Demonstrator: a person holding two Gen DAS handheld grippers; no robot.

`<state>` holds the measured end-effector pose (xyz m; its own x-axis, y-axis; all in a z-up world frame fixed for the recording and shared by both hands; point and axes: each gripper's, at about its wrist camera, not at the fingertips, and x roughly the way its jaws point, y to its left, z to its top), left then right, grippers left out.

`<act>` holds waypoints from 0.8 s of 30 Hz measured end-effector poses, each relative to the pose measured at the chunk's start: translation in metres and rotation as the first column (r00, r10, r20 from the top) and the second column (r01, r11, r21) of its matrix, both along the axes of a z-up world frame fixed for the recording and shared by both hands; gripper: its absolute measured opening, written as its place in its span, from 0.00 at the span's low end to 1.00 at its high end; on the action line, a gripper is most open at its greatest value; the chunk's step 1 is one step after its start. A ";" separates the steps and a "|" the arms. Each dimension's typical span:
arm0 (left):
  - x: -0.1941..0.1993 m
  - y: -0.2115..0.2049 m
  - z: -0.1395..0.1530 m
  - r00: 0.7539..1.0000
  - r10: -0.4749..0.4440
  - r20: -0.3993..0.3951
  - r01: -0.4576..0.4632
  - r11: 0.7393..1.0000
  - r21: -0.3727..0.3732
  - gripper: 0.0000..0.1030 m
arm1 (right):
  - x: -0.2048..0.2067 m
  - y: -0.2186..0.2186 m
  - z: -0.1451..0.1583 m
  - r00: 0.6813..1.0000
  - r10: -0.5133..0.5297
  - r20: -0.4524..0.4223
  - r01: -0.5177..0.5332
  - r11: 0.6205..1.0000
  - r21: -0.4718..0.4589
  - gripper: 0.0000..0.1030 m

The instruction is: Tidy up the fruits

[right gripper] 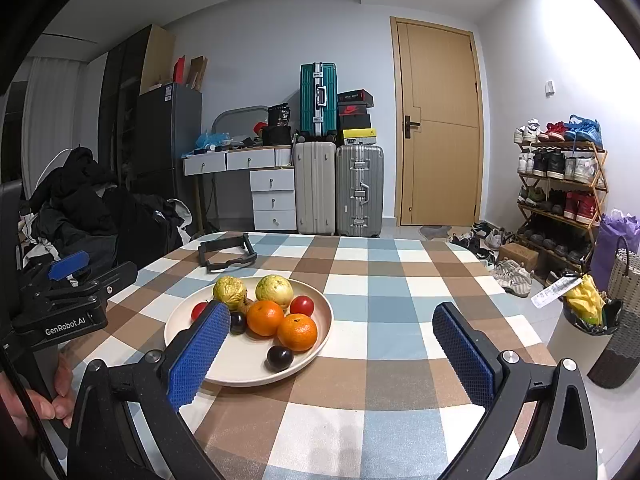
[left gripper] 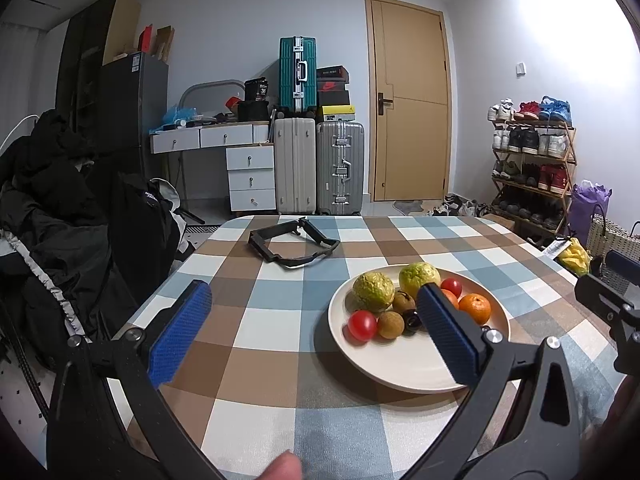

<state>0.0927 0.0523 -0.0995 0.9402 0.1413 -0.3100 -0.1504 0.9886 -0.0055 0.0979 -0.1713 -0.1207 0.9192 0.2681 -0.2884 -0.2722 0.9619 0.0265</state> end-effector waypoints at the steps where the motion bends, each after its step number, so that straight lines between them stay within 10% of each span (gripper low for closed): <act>1: -0.002 0.001 0.000 1.000 0.000 0.001 0.000 1.000 0.000 1.00 | 0.000 0.000 0.000 1.000 0.000 -0.001 0.000 1.000 0.000 1.00; 24: -0.002 0.000 0.000 1.000 0.000 0.000 0.000 1.000 0.000 1.00 | 0.000 0.000 0.000 1.000 0.000 -0.004 0.000 1.000 0.004 1.00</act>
<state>0.0909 0.0525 -0.0997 0.9403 0.1411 -0.3097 -0.1502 0.9886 -0.0056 0.0976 -0.1717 -0.1203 0.9180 0.2692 -0.2911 -0.2722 0.9617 0.0312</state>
